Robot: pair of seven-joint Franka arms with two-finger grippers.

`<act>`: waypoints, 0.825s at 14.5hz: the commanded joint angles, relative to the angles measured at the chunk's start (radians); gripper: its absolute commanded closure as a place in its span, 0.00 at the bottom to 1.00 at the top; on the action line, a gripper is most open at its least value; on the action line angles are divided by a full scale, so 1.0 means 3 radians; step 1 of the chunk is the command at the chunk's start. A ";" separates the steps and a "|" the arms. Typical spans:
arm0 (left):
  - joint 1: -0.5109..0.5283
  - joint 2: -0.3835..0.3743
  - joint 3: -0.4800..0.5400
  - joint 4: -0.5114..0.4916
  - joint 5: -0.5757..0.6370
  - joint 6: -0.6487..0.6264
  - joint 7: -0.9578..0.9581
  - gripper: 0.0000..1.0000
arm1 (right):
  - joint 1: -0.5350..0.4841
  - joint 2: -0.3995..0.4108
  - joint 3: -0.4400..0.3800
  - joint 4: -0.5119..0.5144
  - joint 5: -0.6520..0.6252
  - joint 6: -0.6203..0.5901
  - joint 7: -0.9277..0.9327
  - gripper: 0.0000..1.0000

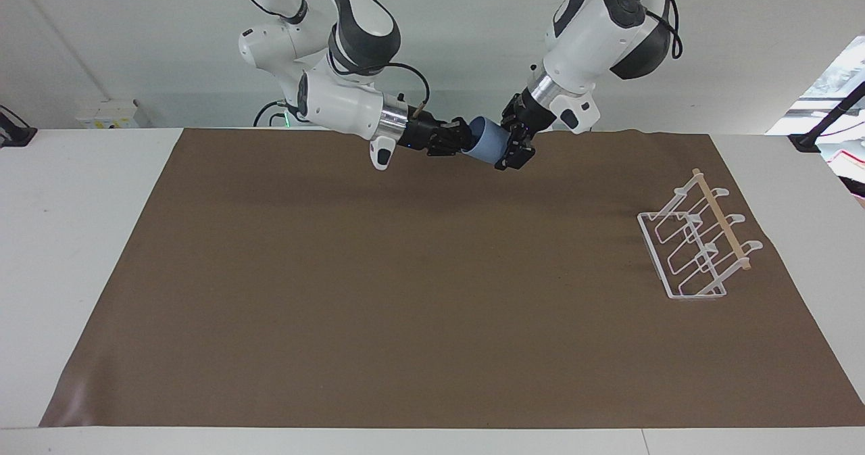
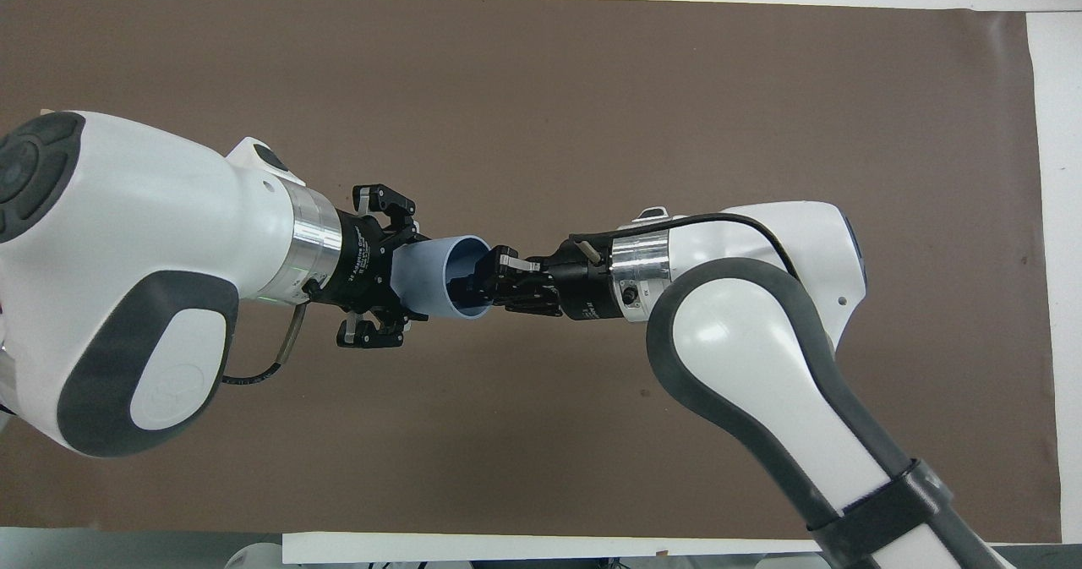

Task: Hang cup on cup holder
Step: 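Carry the cup toward the left gripper while the left gripper grasps it, then open the right gripper and pull back while the left gripper holds the cup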

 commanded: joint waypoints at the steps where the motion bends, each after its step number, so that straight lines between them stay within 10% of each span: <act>1: 0.0023 -0.0076 0.0047 -0.0069 0.0038 0.0008 -0.0007 1.00 | -0.0005 -0.0001 0.0010 0.0010 0.0058 0.0034 0.0061 0.01; 8: 0.0325 0.0015 0.0047 -0.0064 0.2482 -0.0329 0.0120 1.00 | -0.0346 -0.0195 -0.0031 -0.0036 -0.0095 0.0218 0.0050 0.01; 12: 0.0238 0.0566 0.0037 0.0074 0.4094 -0.0691 0.0136 1.00 | -0.0878 -0.0200 -0.0026 -0.0047 -0.1324 0.0177 0.0015 0.01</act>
